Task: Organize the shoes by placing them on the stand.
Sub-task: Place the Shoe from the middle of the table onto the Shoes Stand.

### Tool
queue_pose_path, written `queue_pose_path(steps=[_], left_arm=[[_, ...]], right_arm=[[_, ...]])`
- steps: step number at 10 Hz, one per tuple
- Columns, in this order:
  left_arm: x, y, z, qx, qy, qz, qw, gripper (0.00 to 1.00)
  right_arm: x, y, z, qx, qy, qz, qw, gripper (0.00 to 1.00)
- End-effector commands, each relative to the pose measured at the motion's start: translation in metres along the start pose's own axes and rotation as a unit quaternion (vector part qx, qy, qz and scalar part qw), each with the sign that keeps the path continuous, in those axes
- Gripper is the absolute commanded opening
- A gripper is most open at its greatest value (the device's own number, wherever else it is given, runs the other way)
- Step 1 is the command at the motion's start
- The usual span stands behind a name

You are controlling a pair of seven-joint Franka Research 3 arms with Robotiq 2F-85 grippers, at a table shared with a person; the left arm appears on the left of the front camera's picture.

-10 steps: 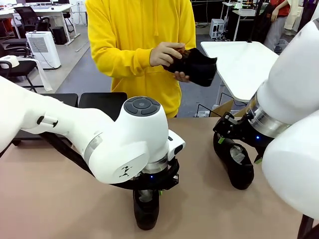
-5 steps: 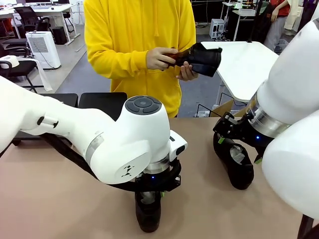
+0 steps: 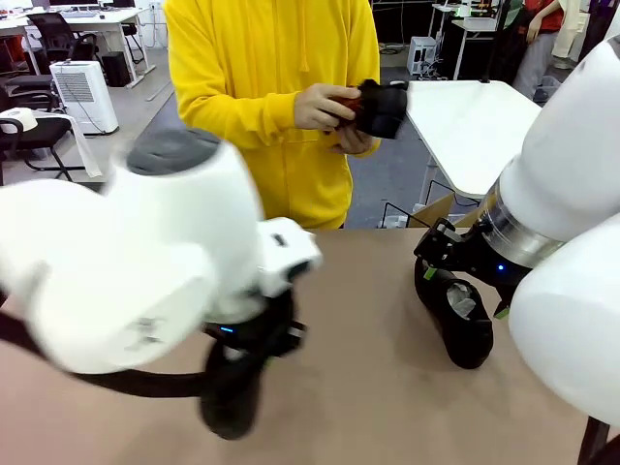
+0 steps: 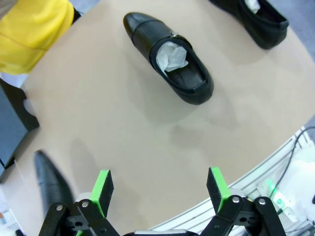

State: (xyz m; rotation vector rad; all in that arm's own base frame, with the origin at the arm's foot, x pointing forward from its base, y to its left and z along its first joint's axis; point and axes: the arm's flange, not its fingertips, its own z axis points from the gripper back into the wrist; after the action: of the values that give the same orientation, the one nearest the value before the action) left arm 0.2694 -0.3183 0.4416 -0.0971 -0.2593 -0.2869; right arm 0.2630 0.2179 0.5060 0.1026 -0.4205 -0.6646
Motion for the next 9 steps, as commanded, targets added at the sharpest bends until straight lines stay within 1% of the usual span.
queue_pose_path(steps=[1,2,3,4,5,6,7,8,9], left_arm=[[-0.007,0.083,0.040,0.021,0.011,0.010,1.000,0.00],[-0.004,0.126,0.063,0.059,-0.023,0.038,0.997,0.00],[0.001,0.163,0.084,0.070,-0.065,0.050,0.994,0.00],[0.015,0.201,0.101,0.081,-0.131,0.051,0.987,0.00],[0.034,0.240,0.110,0.107,-0.172,0.046,0.978,0.00],[0.057,0.276,0.116,0.123,-0.195,0.038,0.972,0.00],[0.081,0.303,0.117,0.122,-0.196,0.046,0.972,0.00],[0.103,0.324,0.113,0.122,-0.192,0.059,0.972,0.00],[0.123,0.342,0.105,0.115,-0.204,0.065,0.970,0.00]], right_arm=[[0.003,0.001,-0.001,0.009,0.005,0.007,1.000,1.00],[0.003,0.001,-0.001,0.009,0.005,0.007,1.000,1.00],[0.003,0.001,-0.001,0.009,0.005,0.007,1.000,1.00],[0.003,0.001,-0.001,0.009,0.005,0.007,1.000,1.00],[0.003,0.001,-0.001,0.009,0.005,0.007,1.000,1.00],[0.003,0.001,-0.001,0.009,0.005,0.007,1.000,1.00],[0.003,0.001,-0.001,0.009,0.005,0.007,1.000,1.00],[0.003,0.001,-0.001,0.009,0.005,0.007,1.000,1.00],[0.003,0.001,-0.001,0.009,0.005,0.007,1.000,1.00]])
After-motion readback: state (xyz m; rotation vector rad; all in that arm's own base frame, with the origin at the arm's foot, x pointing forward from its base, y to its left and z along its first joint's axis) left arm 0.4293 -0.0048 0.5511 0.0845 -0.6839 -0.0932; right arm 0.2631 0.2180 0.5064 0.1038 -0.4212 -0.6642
